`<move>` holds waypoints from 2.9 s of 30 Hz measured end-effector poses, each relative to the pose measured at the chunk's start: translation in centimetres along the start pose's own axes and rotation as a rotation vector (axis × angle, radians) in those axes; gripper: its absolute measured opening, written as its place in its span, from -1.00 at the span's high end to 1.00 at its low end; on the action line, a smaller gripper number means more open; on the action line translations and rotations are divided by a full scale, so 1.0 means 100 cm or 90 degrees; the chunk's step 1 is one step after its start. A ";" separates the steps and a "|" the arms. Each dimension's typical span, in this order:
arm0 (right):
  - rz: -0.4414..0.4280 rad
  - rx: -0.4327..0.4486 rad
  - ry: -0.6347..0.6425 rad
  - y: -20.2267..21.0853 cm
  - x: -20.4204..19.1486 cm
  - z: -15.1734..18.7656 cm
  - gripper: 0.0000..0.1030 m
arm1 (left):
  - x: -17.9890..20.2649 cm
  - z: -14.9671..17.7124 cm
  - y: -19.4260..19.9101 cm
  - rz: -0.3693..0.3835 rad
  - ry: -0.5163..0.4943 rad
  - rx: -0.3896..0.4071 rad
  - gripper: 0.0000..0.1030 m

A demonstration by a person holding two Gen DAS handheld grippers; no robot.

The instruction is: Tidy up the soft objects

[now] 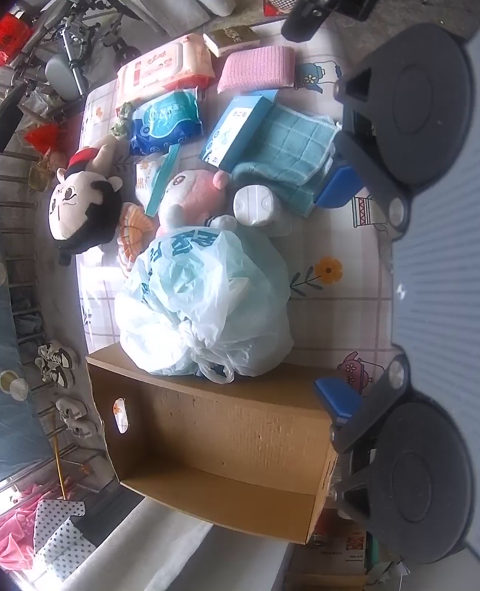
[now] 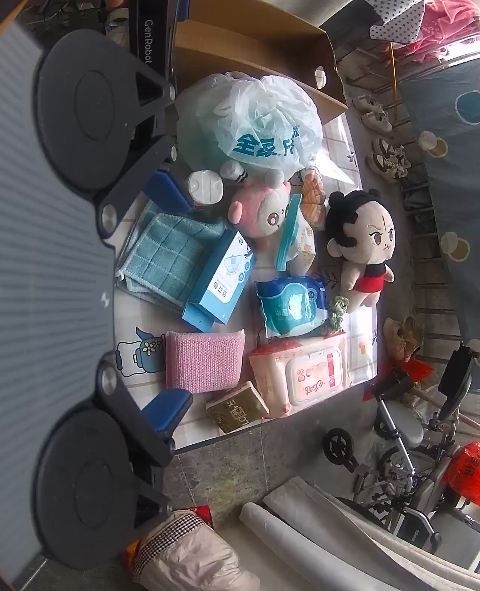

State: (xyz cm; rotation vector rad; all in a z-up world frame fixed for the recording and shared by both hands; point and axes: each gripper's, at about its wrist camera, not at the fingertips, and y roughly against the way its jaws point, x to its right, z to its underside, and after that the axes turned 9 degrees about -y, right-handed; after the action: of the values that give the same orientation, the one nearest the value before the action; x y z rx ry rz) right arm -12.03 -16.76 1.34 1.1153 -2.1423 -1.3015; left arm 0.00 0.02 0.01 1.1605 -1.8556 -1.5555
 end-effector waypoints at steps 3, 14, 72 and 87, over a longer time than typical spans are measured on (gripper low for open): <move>-0.001 -0.004 -0.001 0.000 -0.001 -0.001 -0.98 | 0.000 0.001 0.000 0.003 -0.006 0.002 -0.92; 0.021 -0.028 0.007 -0.009 -0.002 0.001 -0.98 | 0.000 0.002 -0.004 -0.011 -0.006 -0.002 -0.92; 0.024 -0.045 -0.003 -0.021 -0.020 0.000 -0.98 | -0.022 0.008 -0.016 -0.021 -0.010 0.008 -0.90; 0.005 0.010 -0.013 -0.012 0.021 0.000 -0.90 | 0.012 0.016 -0.021 0.086 -0.047 0.073 -0.70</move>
State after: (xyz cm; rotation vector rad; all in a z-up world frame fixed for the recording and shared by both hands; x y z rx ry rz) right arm -12.75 -18.79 0.13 1.1027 -2.1734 -1.3001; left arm -1.24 -0.14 -2.60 1.0157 -2.0501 -1.4515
